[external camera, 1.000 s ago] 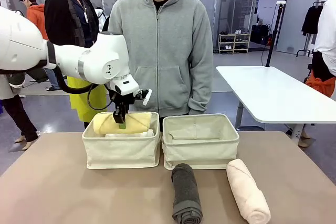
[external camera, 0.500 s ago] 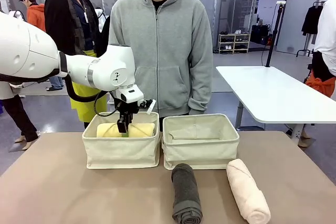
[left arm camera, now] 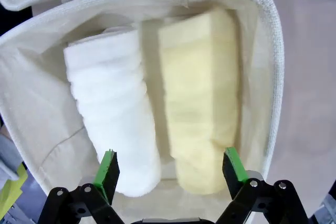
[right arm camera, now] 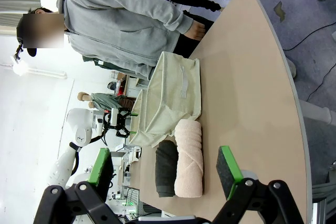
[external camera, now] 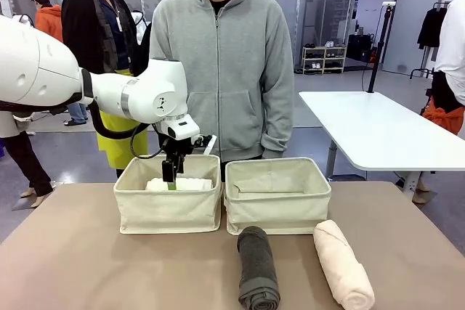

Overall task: Divide the towels into two baskets.
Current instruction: Pick up one hotel-folded towel from the bottom of the table and place it in the Fabric basket indicated by the person.

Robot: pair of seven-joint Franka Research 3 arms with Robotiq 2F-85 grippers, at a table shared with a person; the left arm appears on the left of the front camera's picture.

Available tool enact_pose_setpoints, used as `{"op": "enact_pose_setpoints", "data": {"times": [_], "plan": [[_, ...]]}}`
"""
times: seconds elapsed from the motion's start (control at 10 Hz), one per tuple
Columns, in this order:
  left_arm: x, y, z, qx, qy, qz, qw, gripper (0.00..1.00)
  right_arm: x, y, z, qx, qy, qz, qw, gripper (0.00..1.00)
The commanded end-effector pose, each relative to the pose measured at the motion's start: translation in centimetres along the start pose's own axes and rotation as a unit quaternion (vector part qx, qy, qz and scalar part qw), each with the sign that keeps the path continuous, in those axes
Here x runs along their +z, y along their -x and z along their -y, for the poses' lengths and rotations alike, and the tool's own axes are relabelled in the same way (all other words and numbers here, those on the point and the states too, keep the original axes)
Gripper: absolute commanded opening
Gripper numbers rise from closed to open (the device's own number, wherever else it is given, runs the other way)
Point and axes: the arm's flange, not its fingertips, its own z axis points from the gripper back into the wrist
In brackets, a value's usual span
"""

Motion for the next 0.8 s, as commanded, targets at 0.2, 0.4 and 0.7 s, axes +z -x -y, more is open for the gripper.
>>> {"op": "enact_pose_setpoints", "data": {"times": [0.2,0.4,0.7], "plan": [[0.0,0.0,0.0,0.000,0.000,0.000,1.000,1.00,0.1,0.1,-0.4,-0.002,-0.006,0.007,1.000,1.00],[0.0,0.0,0.0,0.000,0.000,0.000,1.000,1.00,0.1,0.1,-0.4,-0.002,-0.006,0.007,1.000,1.00],[0.0,0.0,0.0,0.000,0.000,0.000,1.000,1.00,0.1,0.1,-0.4,-0.002,-0.006,0.007,1.000,1.00]]}}
